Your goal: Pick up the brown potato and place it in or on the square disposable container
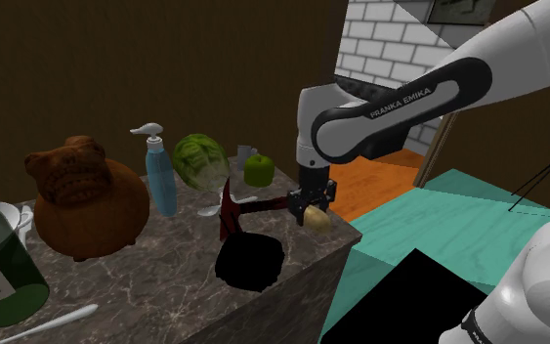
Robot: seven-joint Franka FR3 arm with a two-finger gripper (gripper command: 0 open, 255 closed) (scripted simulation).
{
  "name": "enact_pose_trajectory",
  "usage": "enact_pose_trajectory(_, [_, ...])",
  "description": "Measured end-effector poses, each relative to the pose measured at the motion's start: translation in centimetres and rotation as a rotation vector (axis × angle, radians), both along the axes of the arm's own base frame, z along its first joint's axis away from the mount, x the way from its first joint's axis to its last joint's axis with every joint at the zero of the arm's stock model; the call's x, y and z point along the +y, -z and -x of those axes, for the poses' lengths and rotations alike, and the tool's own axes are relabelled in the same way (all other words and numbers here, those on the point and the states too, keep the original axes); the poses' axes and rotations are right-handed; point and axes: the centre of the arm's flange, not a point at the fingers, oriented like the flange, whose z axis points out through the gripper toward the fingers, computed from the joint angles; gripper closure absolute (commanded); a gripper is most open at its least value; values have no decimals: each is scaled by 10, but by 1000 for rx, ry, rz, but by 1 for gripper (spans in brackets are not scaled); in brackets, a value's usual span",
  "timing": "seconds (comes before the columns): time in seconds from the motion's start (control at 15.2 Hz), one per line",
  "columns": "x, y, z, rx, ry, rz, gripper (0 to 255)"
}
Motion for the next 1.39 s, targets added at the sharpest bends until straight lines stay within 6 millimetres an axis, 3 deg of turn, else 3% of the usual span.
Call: enact_pose_trajectory(1.39, [0,-111,-1,0,0,0,255])
